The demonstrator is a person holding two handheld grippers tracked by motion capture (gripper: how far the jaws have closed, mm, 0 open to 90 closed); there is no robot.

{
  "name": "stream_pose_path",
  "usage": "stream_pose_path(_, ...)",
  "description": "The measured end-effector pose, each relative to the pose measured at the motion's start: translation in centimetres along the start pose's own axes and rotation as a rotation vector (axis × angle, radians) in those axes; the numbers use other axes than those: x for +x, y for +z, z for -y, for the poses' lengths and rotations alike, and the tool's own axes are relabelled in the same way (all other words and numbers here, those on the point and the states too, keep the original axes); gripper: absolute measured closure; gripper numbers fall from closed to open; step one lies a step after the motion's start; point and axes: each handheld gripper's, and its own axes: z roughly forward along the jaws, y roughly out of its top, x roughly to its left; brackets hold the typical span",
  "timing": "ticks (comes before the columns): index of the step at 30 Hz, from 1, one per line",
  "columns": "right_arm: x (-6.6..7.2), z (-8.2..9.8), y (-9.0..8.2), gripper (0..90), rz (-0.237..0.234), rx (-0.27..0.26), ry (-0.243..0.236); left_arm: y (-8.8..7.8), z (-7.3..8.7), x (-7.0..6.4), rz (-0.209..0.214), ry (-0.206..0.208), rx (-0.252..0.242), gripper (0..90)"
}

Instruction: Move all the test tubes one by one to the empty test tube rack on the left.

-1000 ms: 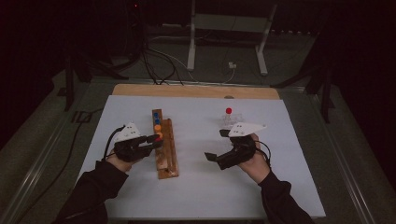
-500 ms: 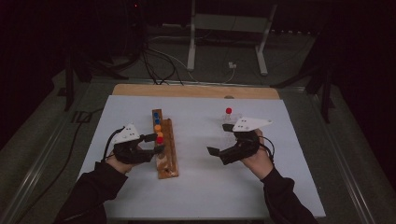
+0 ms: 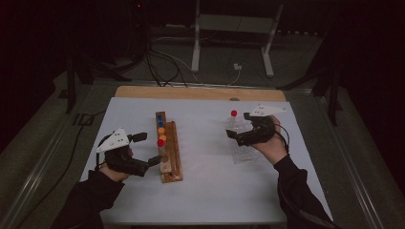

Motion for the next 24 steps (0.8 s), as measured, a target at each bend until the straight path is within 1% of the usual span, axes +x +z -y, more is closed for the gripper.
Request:
stream_pose_path(1,-0.6,0.3,0.5,9.9,0.022,0.016,0.019,-0.1,0.1,0.0,0.006,0.0,-0.006,1.2)
stream_pose_path(2,-1.0,0.4,0.8,12.4,0.033,0.026,0.027,-0.2,0.1,0.1,0.013,-0.001,-0.006,1.1)
stream_pose_path(3,-1.5,0.7,1.1,18.1,0.038,0.039,0.037,-0.2,0.1,0.1,0.01,0.0,-0.003,1.1)
stream_pose_path(4,-1.9,0.9,1.5,21.3,0.04,0.05,0.041,-0.3,0.1,0.2,0.012,0.002,-0.002,1.1)
stream_pose_path(5,-2.2,1.2,1.8,23.8,0.054,0.056,0.05,-0.3,0.2,0.2,0.014,0.0,-0.004,1.1)
stream_pose_path(6,-2.5,1.4,2.2,31.2,0.06,0.068,0.049,-0.3,0.2,0.3,0.007,-0.003,-0.006,0.7)
stream_pose_path(7,-2.8,1.6,2.6,41.5,0.065,0.087,0.03,-0.4,0.2,0.3,0.006,-0.006,-0.01,0.6)
stream_pose_path(8,-3.0,1.8,3.0,43.6,0.075,0.101,0.021,-0.4,0.2,0.4,0.008,-0.01,-0.013,0.6)
stream_pose_path(9,-3.4,1.9,3.5,47.4,0.086,0.118,0.024,-0.4,0.2,0.5,-0.001,-0.01,-0.012,0.6)
stream_pose_path(10,-3.7,2.0,3.9,55.1,0.093,0.132,0.024,-0.5,0.3,0.5,0.003,-0.012,-0.013,0.6)
stream_pose_path(12,-4.2,2.1,4.5,56.5,0.096,0.144,0.038,-0.5,0.3,0.6,-0.008,-0.01,-0.009,0.6)
stream_pose_path(15,-4.9,2.0,5.4,58.1,0.1,0.168,0.047,-0.5,0.4,0.7,-0.008,-0.012,-0.008,0.6)
stream_pose_path(16,-5.1,1.9,5.6,59.7,0.099,0.173,0.05,-0.5,0.4,0.8,-0.001,-0.013,-0.008,0.6)
stream_pose_path(17,-5.2,1.9,5.8,60.6,0.095,0.171,0.052,-0.5,0.5,0.8,-0.005,-0.013,-0.006,0.6)
stream_pose_path(21,-5.1,1.8,6.5,68.0,0.084,0.176,0.048,-0.4,0.5,0.9,-0.009,-0.012,-0.002,0.6)
stream_pose_path(23,-5.0,1.7,6.7,74.6,0.079,0.181,0.04,-0.4,0.5,0.9,-0.006,-0.015,0.0,0.6)
stream_pose_path(24,-4.9,1.6,6.7,75.0,0.082,0.182,0.037,-0.4,0.5,0.9,-0.007,-0.013,-0.001,0.6)
